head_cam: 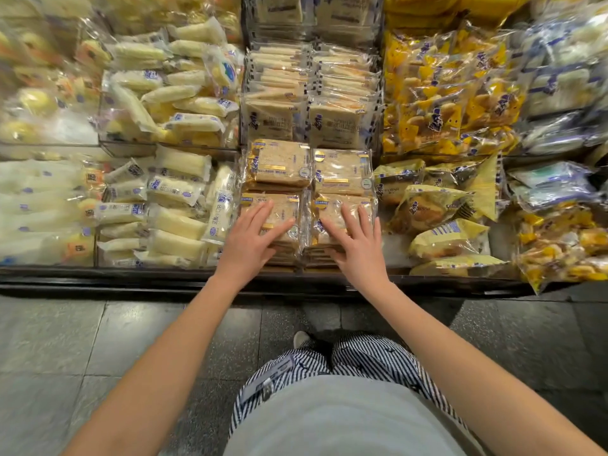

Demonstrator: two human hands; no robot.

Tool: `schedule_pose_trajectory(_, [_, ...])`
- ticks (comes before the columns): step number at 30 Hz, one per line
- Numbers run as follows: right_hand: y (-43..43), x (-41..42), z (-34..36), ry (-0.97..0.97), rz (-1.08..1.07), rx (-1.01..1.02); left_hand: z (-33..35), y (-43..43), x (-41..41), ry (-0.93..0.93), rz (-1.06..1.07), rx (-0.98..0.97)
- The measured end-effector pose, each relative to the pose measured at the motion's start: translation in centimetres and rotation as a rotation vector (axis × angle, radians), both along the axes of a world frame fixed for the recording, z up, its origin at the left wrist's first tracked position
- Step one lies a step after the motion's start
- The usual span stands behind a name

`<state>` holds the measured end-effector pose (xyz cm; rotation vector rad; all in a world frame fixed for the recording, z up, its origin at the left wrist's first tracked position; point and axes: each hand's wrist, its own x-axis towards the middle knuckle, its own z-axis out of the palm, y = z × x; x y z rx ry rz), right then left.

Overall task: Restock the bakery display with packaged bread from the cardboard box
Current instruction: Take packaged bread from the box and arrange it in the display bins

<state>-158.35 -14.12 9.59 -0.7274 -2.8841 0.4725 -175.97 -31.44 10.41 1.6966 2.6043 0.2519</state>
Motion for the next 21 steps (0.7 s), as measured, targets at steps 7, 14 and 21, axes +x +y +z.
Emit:
schedule_pose_trajectory(7, [0.4,-0.6,1.5,-0.067,0.017,-0.087,0.4,0.3,0.3,0.024,-0.003,0.111])
schedule_pose_trajectory(14, [4.2,-3.6,4.0,0.193,-0.284,-0.402,4.6,8.2,-1.2,-0.056,0.128,0.017])
schedule_pose_trajectory(21, [7.4,-7.3,4.4,0.067,-0.302,-0.552,5.4,10.8,-4.8,-0.305,0.479,-0.165])
